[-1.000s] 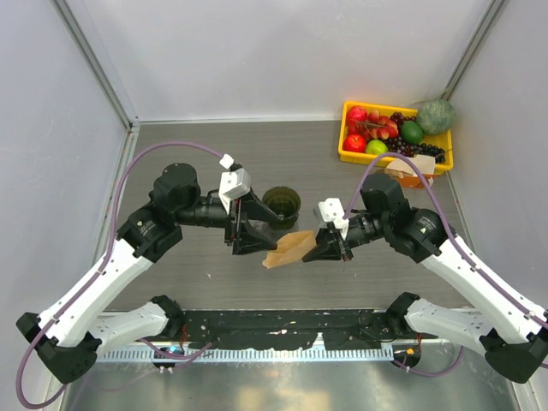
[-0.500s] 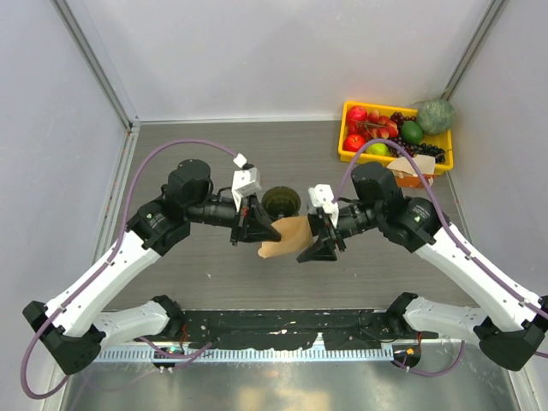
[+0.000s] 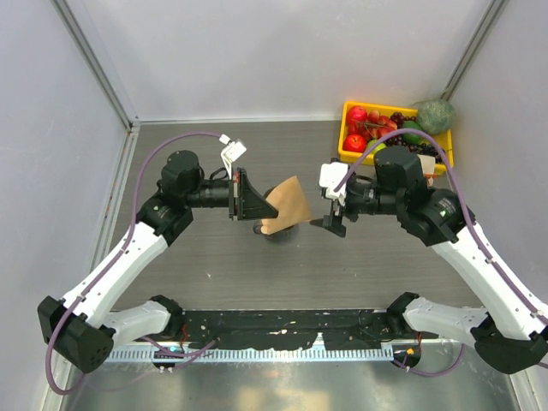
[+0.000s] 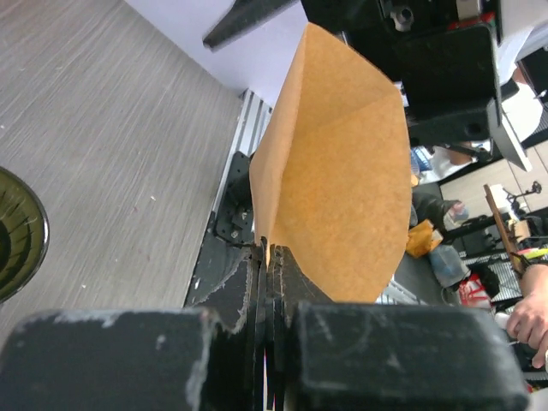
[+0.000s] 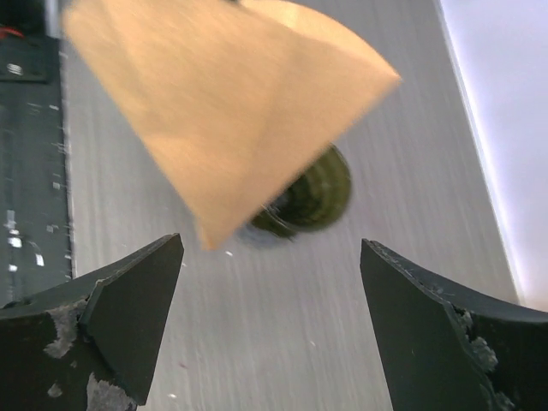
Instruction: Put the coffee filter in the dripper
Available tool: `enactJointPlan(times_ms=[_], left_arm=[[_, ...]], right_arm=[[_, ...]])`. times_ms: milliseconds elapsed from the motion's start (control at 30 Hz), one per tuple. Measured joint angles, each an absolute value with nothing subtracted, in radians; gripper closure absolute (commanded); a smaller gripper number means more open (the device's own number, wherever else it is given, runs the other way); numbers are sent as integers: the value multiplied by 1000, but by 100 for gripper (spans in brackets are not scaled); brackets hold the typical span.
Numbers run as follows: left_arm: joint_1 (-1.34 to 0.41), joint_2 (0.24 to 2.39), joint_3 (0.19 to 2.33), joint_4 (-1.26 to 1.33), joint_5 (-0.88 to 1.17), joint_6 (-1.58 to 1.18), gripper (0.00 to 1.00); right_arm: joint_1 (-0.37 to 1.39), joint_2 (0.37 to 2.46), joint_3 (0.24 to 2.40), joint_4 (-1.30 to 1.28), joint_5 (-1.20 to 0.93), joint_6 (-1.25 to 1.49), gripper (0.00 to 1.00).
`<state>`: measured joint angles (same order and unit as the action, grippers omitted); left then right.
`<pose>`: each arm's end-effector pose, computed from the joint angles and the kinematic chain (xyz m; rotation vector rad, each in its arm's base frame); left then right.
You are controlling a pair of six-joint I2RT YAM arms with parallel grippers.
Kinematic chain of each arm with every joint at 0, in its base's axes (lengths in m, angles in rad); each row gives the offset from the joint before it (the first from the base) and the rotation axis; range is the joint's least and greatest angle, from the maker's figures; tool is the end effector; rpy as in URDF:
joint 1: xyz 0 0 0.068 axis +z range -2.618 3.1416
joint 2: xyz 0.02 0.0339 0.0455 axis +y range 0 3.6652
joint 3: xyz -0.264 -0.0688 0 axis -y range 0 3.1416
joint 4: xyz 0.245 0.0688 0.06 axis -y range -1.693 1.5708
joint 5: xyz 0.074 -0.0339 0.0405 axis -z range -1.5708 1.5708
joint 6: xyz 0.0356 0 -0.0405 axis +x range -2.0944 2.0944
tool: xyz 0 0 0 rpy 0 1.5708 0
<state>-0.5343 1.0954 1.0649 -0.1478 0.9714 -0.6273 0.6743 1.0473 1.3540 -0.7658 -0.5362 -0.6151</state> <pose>0.1903 -0.1467 0.3840 0.7182 1.8569 -1.6393 0.1427 0.1374 0.4270 -1.4594 1.3790 0.5799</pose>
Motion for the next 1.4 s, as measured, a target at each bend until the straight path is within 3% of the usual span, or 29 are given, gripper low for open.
enactJointPlan(times_ms=[100, 567, 900, 1133, 1267, 1400], left_arm=[[-529, 1104, 1024, -30, 971, -722, 100], [-521, 1118, 988, 63, 950, -781, 100], [-535, 1131, 947, 126, 946, -857, 100], [-538, 1163, 925, 171, 942, -920, 100], [-538, 1166, 920, 192, 941, -946, 100], [-538, 1169, 915, 215, 938, -966, 100]], right_arm=[[613, 1076, 1415, -839, -501, -680, 1], [648, 1023, 1281, -707, -596, -587, 5], [693, 1047, 1274, -633, -572, -558, 0], [729, 1082, 1275, -622, -556, -574, 12], [741, 1095, 1275, -623, -545, -582, 0], [745, 1095, 1275, -624, -533, -592, 22]])
